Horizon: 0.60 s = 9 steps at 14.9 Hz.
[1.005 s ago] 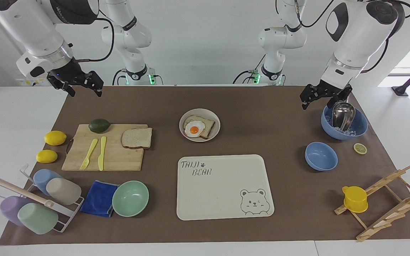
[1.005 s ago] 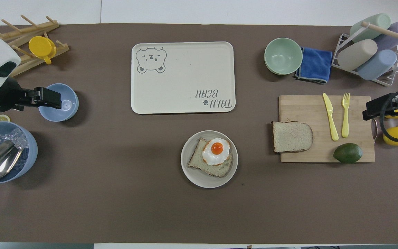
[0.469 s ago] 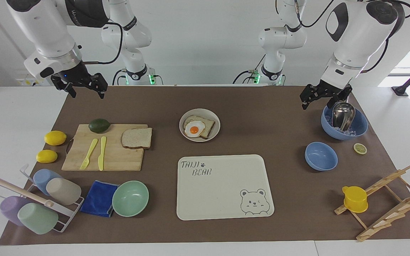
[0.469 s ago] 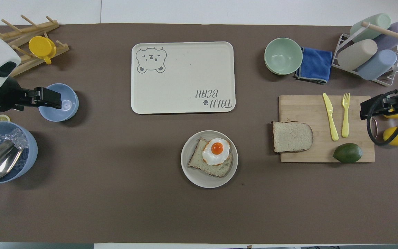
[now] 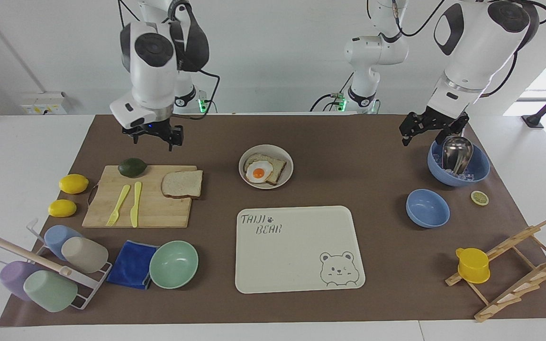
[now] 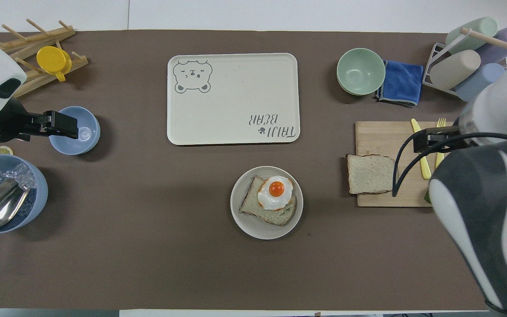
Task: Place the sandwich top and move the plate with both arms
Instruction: 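Reach the right gripper to the bread slice on the cutting board and grasp it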
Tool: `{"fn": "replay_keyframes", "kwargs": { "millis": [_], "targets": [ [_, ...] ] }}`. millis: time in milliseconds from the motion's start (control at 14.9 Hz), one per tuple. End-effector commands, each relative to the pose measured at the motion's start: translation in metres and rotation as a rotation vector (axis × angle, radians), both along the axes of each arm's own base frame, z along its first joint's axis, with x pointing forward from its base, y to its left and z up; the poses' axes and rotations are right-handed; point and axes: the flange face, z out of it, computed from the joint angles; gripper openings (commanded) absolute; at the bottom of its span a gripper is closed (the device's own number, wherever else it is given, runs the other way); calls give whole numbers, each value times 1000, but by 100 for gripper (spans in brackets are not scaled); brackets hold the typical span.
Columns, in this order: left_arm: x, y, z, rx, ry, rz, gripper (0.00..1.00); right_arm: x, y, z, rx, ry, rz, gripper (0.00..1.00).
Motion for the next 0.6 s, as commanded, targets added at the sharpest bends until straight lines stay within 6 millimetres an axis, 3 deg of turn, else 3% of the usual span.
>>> {"fn": "replay_keyframes", "kwargs": {
  "millis": [0, 201, 536],
  "targets": [
    [-6, 4, 1, 8, -4, 1, 100, -5, 37, -40, -35, -45, -31, 100],
    [-6, 5, 1, 8, -4, 3, 100, -6, 60, -110, -33, -67, -34, 100],
    [-6, 4, 1, 8, -4, 3, 100, -5, 64, -154, -124, -59, -42, 100]
  ]
}}
